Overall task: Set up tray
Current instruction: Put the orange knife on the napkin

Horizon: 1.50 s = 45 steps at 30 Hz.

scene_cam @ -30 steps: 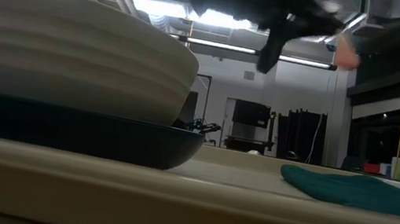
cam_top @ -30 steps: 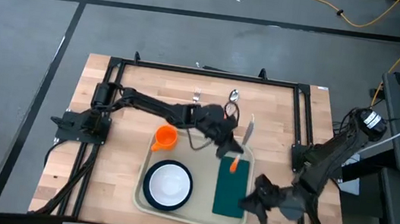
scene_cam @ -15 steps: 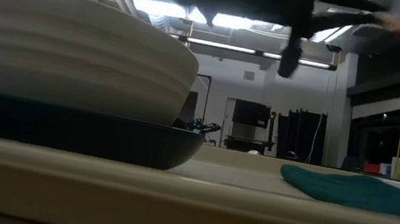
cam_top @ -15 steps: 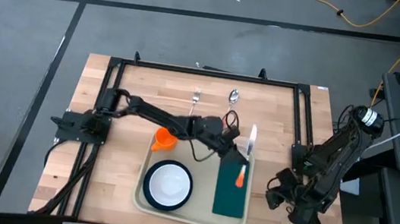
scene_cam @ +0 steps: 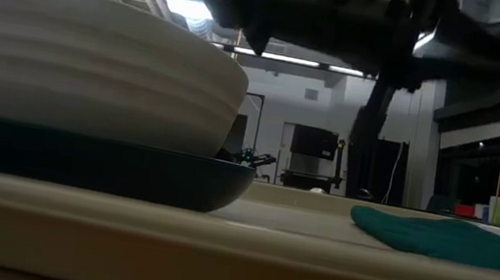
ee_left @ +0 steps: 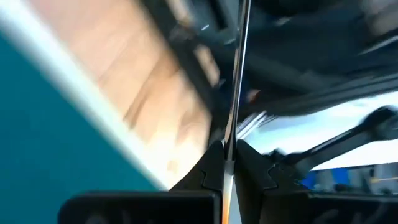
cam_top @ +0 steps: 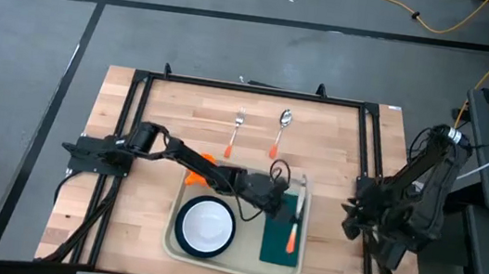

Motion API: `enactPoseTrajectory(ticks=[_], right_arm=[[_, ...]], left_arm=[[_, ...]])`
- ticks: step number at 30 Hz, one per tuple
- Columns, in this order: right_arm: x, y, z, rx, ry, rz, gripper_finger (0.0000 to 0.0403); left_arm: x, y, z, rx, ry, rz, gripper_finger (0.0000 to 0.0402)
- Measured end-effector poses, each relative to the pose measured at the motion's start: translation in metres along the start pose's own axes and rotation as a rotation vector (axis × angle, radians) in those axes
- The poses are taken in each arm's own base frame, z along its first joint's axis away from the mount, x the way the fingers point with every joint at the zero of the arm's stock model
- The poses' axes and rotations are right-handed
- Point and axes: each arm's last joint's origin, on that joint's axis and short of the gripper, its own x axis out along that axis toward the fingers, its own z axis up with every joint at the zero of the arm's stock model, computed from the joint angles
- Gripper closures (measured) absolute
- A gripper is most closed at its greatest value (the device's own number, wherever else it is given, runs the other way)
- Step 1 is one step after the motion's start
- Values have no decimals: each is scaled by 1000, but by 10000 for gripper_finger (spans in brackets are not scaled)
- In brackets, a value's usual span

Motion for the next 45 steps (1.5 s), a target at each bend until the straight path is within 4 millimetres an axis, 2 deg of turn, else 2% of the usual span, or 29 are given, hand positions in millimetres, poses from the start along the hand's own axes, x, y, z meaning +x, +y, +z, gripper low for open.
enactPoseTrajectory(ticks=[6, 14, 17, 22, 24, 28, 35, 45], right_arm=[[-11, 2, 14, 18, -112, 74, 273], [-21, 8, 31, -16, -273, 136, 273], [-21, 9, 37, -39, -284, 124, 273], [-19, 9, 39, -46, -283, 109, 273], [-19, 9, 38, -48, -258, 104, 273], [-19, 9, 35, -79, -195, 95, 273], [-20, 8, 34, -121, -185, 92, 273], [-20, 9, 35, -166, -215, 95, 273]], left_arm=[[1, 5, -24, -49, 70, 125, 396], [6, 2, -25, -136, 96, 111, 396], [15, -8, -17, -125, 103, 53, 396], [50, -4, -15, -86, 191, 60, 396], [57, -6, -14, -67, 185, 57, 396], [56, -16, -8, -43, 154, 39, 396], [54, -1, -19, -72, 203, 207, 396], [52, 6, -22, -134, 204, 295, 396]])
